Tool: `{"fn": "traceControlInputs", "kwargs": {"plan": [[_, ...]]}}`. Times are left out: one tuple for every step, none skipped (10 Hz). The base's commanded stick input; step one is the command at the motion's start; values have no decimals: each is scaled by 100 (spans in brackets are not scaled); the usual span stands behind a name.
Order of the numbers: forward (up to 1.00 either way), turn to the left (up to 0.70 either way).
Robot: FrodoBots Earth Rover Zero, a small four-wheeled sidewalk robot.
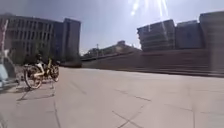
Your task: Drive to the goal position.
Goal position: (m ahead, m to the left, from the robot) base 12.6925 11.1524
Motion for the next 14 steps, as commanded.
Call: {"fn": "traceControlInputs", "kwargs": {"plan": [[100, 0], [100, 0], [100, 0], [100, 0], [100, 0], [100, 0], [100, 0], [100, 37], [100, 40], [100, 40], [100, 40], [100, 40], [100, 13], [100, 0]]}}
